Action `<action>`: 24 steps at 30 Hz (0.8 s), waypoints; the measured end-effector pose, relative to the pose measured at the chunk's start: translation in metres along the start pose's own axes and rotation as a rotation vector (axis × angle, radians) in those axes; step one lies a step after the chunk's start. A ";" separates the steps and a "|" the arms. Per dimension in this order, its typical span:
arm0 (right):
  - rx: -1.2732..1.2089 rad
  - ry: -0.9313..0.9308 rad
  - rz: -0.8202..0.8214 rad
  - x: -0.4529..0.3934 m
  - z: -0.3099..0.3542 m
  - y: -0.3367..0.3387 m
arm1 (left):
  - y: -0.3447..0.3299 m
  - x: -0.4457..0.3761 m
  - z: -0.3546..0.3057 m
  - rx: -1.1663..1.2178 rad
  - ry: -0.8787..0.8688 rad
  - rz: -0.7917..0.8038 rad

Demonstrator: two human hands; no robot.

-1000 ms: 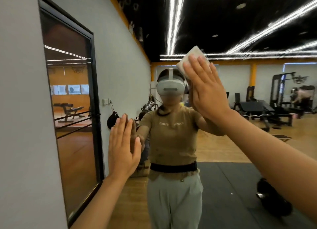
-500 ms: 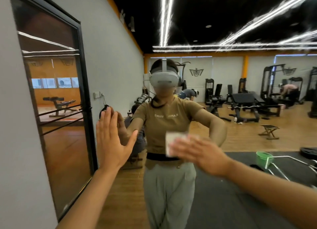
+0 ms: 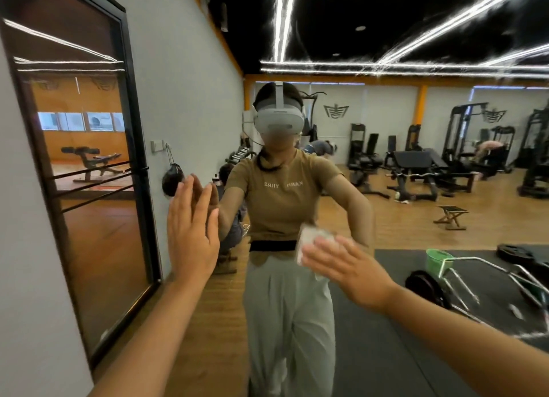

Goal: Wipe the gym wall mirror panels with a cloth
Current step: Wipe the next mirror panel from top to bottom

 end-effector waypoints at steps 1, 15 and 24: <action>0.025 0.142 0.092 0.018 0.011 -0.005 | 0.000 0.001 0.000 0.002 0.015 0.008; -0.017 -0.662 -0.371 -0.056 -0.158 0.067 | -0.002 0.002 -0.018 -0.145 0.152 0.172; 0.033 0.115 0.090 0.109 -0.060 0.020 | -0.001 0.007 -0.036 -0.113 0.279 0.199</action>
Point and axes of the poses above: each hand's wrist, its own x-axis away from the middle knuckle, its own y-axis out of the back of the hand, z = x × y, the point moved 4 cm from there along -x, towards the middle knuckle, and after that the axes turned 14 degrees about -z, right-handed, at the moved point
